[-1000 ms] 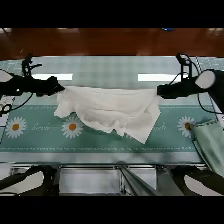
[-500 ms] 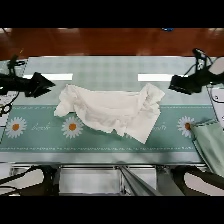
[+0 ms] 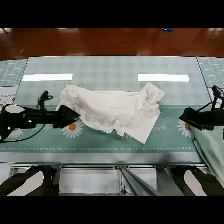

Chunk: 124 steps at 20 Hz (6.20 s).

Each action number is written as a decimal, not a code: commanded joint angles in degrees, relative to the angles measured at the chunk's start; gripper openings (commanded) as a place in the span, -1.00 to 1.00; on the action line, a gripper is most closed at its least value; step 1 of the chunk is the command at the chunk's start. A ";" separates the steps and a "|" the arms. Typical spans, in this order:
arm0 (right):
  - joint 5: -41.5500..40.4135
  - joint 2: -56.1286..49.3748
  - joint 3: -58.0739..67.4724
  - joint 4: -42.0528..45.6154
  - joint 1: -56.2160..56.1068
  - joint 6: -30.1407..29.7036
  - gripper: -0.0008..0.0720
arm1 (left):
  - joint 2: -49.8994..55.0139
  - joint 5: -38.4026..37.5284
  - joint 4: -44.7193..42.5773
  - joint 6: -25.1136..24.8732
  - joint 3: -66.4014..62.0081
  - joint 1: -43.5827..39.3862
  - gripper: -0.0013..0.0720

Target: Fold the shirts.

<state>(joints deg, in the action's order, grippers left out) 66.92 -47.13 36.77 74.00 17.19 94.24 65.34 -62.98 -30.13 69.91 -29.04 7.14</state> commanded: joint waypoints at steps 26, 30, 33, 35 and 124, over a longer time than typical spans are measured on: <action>-12.46 -39.04 17.31 -28.26 0.31 -14.51 0.14 | 17.92 -6.49 14.34 -11.85 -17.86 -2.56 -0.92; -11.19 -46.27 23.96 -31.74 -1.68 -15.96 0.14 | 17.92 -6.49 14.34 -11.85 -17.86 -2.64 -0.92; -10.64 -50.29 28.59 -31.52 -4.96 -15.06 0.14 | 17.92 -6.49 14.36 -12.46 -17.86 -2.64 -0.92; -10.10 -52.46 31.10 -31.58 -7.10 -15.04 0.07 | 17.92 -6.49 14.36 -12.46 -17.88 -2.62 -0.92; -4.61 2.60 -8.22 -20.96 11.28 -20.28 0.14 | 8.79 -10.54 -21.31 5.77 -6.82 33.18 0.42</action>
<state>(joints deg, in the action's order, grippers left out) 63.68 -45.23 29.50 53.04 28.25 72.58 72.03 -73.49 -51.27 75.50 -36.05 40.47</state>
